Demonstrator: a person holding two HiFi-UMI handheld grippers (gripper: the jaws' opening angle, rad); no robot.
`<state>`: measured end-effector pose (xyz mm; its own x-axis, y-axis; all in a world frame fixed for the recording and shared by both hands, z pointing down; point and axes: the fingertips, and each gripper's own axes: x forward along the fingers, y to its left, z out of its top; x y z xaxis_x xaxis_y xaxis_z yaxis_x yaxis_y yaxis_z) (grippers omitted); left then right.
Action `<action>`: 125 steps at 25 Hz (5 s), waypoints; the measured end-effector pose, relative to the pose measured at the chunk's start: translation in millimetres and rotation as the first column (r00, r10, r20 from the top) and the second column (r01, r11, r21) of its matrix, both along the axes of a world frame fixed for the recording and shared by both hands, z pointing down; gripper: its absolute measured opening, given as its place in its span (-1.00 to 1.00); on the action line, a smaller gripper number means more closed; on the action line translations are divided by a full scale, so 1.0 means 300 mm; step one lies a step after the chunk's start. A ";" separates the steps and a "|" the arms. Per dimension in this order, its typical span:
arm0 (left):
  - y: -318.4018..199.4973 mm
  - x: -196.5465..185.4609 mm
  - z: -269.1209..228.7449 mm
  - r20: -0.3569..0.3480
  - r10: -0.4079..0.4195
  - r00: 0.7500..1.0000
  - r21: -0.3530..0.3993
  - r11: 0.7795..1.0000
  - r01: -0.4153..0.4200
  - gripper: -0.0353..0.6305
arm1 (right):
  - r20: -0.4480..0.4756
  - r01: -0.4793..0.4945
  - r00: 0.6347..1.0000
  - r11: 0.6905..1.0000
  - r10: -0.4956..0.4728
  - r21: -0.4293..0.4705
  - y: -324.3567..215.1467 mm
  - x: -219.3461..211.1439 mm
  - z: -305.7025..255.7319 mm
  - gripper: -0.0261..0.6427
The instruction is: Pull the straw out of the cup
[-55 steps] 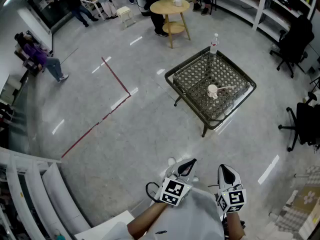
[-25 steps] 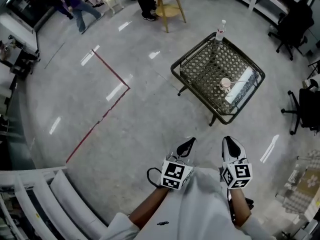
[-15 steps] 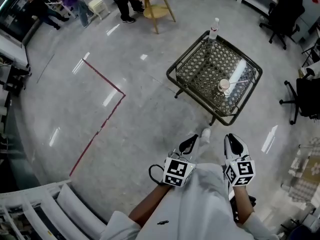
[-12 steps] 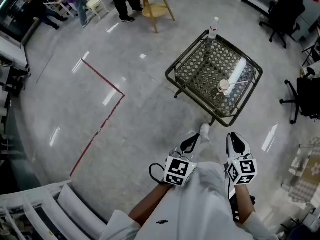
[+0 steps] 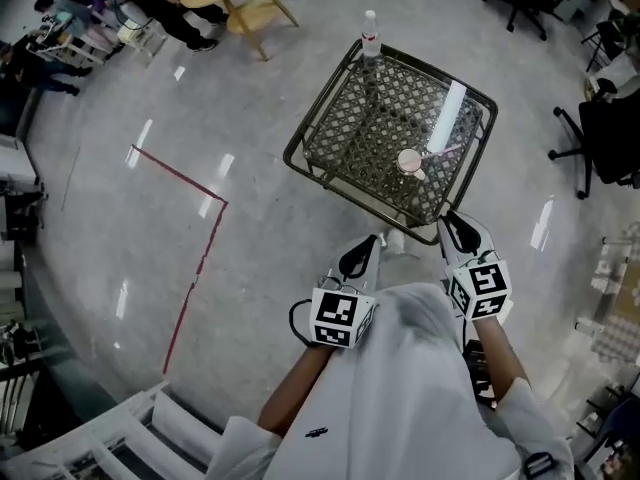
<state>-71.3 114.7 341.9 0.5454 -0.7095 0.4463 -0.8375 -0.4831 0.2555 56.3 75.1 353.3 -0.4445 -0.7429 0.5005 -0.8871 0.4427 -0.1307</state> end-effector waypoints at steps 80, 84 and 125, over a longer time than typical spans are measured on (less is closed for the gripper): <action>-0.472 0.227 0.458 0.070 0.022 0.997 -0.291 0.957 0.000 -0.90 | 0.097 -0.153 0.971 0.877 0.219 -0.456 -0.724 0.194 0.776 -0.72; -0.478 0.227 0.462 0.072 0.019 0.997 -0.289 0.957 0.003 -0.90 | 0.111 -0.131 0.973 0.881 0.202 -0.455 -0.730 0.182 0.774 -0.78; -0.465 0.173 0.326 0.041 -0.018 0.999 -0.166 0.986 0.024 -0.90 | 0.133 -0.044 0.987 0.958 0.084 -0.282 -0.633 0.136 0.470 -0.82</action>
